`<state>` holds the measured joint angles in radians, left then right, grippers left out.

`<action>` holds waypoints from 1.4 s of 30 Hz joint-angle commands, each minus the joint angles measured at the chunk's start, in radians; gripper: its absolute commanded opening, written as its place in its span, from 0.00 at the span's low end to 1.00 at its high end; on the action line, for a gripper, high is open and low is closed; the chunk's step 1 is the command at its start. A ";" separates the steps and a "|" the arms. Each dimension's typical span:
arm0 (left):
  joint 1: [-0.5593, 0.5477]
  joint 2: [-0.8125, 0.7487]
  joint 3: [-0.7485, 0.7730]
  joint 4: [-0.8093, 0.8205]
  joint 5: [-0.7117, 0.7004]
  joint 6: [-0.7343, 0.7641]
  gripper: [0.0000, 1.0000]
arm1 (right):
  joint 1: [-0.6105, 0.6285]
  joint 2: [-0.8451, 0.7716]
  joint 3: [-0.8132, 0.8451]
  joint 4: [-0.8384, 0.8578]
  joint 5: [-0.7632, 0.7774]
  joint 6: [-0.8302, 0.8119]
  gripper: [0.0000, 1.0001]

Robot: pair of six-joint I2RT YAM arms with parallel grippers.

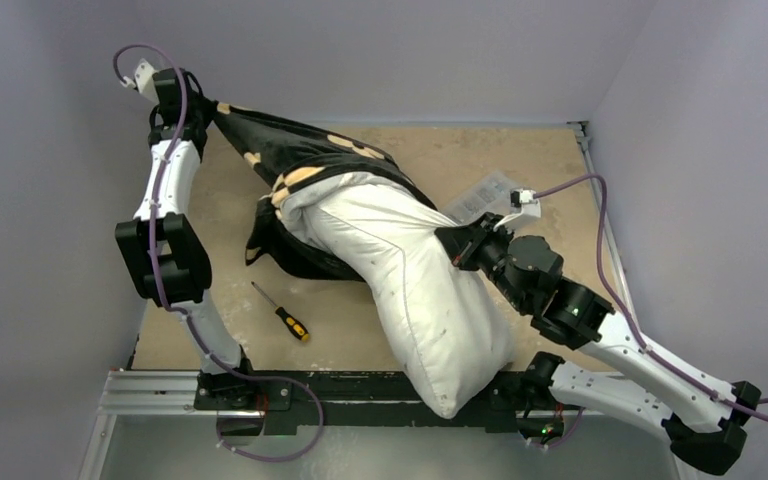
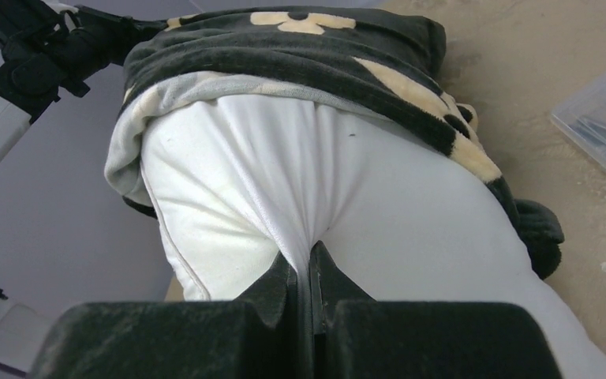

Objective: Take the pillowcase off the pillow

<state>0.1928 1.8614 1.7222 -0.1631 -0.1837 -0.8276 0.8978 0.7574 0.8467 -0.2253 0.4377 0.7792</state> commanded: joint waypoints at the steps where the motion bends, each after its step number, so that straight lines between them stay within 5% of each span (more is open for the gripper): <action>1: 0.061 0.081 0.123 -0.042 -0.186 0.098 0.00 | -0.006 -0.118 0.091 0.044 0.137 0.040 0.00; 9: 0.060 0.146 0.296 -0.096 -0.311 0.232 0.00 | -0.005 -0.215 0.152 0.031 0.114 -0.004 0.00; 16: 0.025 0.110 0.290 -0.103 -0.270 0.267 0.00 | -0.005 -0.048 0.132 0.137 -0.002 -0.100 0.00; 20: -0.027 0.022 0.176 -0.054 -0.127 0.264 0.23 | -0.006 0.151 0.136 0.187 -0.087 -0.142 0.01; 26: -0.072 -0.159 -0.044 -0.037 -0.001 0.234 0.45 | -0.005 0.355 0.152 0.220 -0.222 -0.219 0.20; 30: -0.075 -0.256 -0.141 -0.117 0.068 0.233 0.53 | 0.000 0.427 0.217 0.229 -0.322 -0.326 0.49; 35: -0.076 -0.369 -0.260 -0.181 0.239 0.237 0.57 | 0.011 0.492 0.345 0.177 -0.303 -0.391 0.79; 42: -0.075 -0.591 -0.468 -0.211 0.296 0.276 0.63 | 0.135 0.689 0.499 0.088 -0.118 -0.446 0.94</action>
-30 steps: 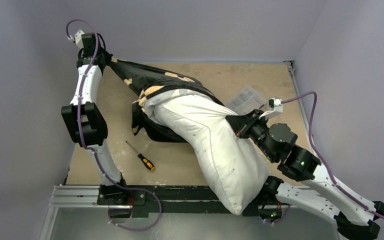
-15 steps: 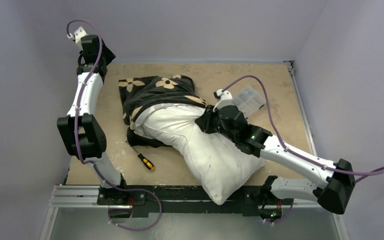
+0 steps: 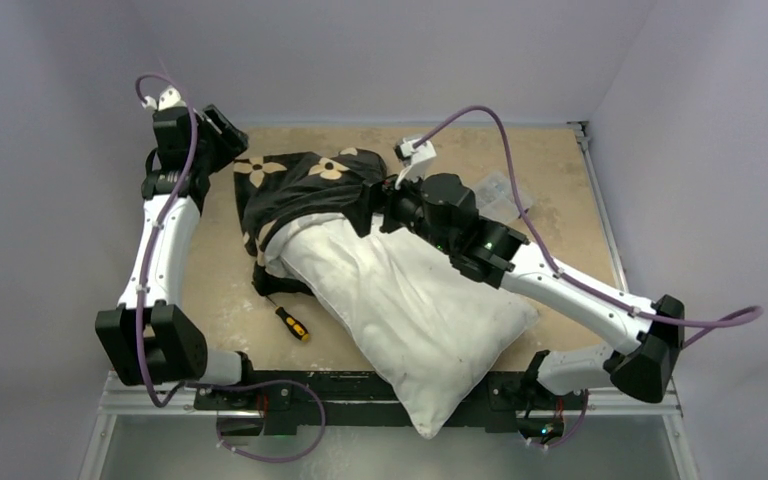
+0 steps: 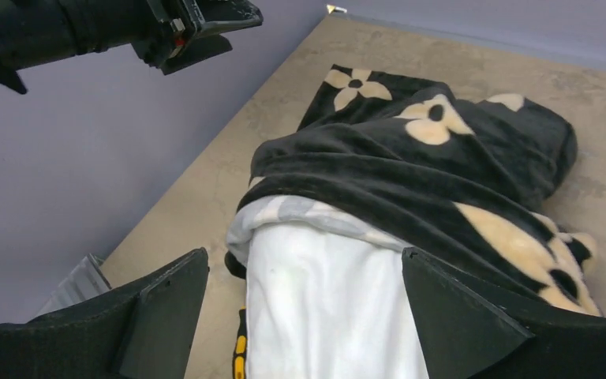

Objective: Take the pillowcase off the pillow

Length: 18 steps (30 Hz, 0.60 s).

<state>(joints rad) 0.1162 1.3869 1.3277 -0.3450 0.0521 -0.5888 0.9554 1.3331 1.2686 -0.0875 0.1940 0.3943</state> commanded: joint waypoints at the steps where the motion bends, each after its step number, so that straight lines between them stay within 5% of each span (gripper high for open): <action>1: 0.002 -0.145 -0.089 -0.046 0.037 0.054 0.64 | 0.098 0.154 0.093 -0.071 0.156 -0.057 0.96; 8: 0.000 -0.299 -0.218 -0.033 -0.146 0.089 0.71 | 0.201 0.375 0.187 -0.133 0.252 -0.036 0.99; 18: 0.000 -0.252 -0.238 -0.035 -0.104 0.106 0.72 | 0.226 0.672 0.214 -0.158 0.378 0.032 0.98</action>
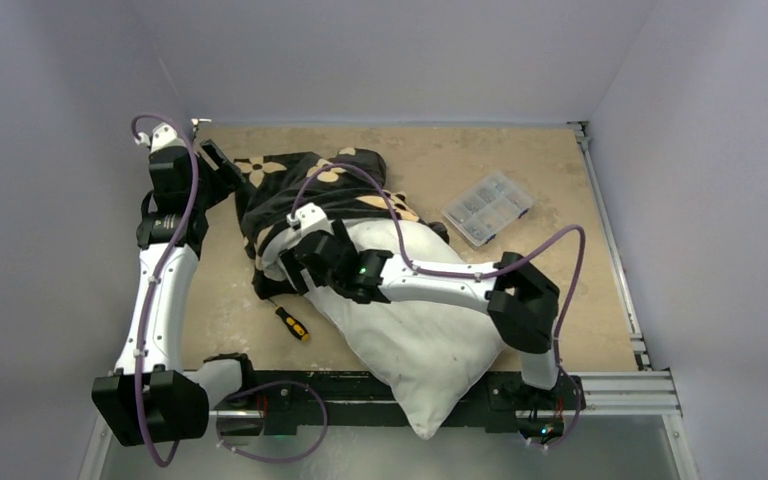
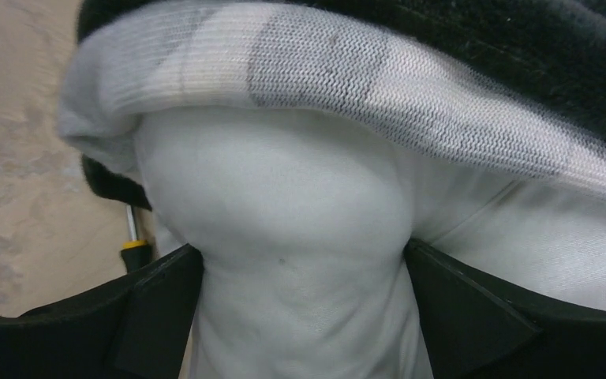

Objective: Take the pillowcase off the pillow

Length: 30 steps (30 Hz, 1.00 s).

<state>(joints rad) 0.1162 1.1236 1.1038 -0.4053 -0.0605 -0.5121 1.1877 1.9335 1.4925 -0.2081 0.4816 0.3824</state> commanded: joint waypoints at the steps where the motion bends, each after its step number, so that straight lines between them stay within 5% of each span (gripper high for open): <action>1: 0.000 0.017 -0.015 0.029 0.024 0.028 0.72 | -0.013 0.075 -0.027 -0.030 0.097 0.044 0.98; 5: 0.001 0.050 -0.016 0.036 0.105 0.026 0.72 | -0.041 0.020 -0.120 0.013 0.104 0.044 0.98; 6: 0.000 0.061 -0.016 0.035 0.125 0.025 0.72 | -0.047 -0.002 -0.146 0.023 0.104 0.114 0.08; 7: 0.001 0.069 -0.016 0.036 0.148 0.024 0.72 | -0.056 -0.023 -0.174 0.036 0.104 0.126 0.00; 18: -0.122 0.077 -0.074 0.033 0.315 0.024 0.72 | -0.122 -0.189 -0.392 0.123 0.072 0.183 0.00; 30: -0.433 0.027 -0.072 -0.038 0.109 0.198 0.72 | -0.137 -0.343 -0.432 0.263 -0.043 0.118 0.00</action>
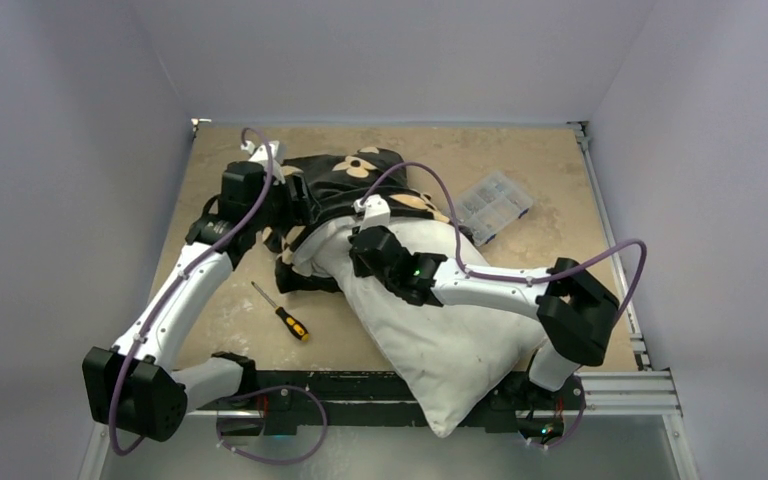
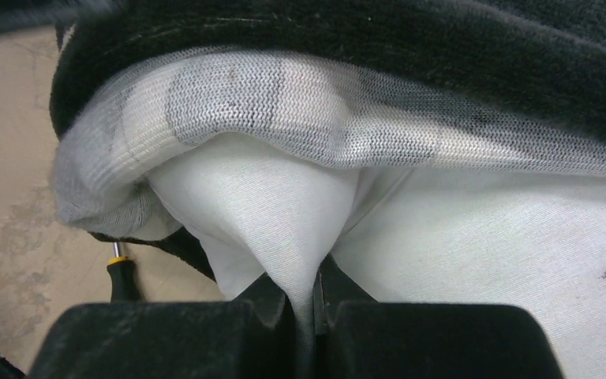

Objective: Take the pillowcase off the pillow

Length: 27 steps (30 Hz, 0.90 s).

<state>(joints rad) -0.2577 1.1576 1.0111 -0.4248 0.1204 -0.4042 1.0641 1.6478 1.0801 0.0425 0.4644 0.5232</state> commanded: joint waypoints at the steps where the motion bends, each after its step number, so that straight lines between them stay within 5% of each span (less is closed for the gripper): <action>1: -0.077 -0.004 0.028 -0.025 -0.076 0.106 0.72 | -0.014 -0.065 -0.021 0.015 -0.029 -0.022 0.00; 17: -0.311 0.120 0.089 -0.102 -0.296 0.243 0.73 | -0.018 -0.136 -0.079 0.072 -0.063 -0.014 0.00; 20: -0.318 0.171 0.110 -0.140 -0.428 0.233 0.54 | -0.019 -0.174 -0.095 0.086 -0.063 -0.011 0.00; 24: -0.318 0.206 0.169 -0.172 -0.601 0.209 0.05 | -0.031 -0.240 -0.122 0.092 -0.055 0.003 0.00; 27: -0.317 0.207 0.202 -0.157 -0.723 0.201 0.00 | -0.054 -0.307 -0.148 0.089 -0.046 0.020 0.00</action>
<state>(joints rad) -0.5865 1.3628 1.1503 -0.5457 -0.3328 -0.2001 1.0393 1.4685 0.9478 0.0834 0.3878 0.5152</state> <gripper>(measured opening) 0.030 0.041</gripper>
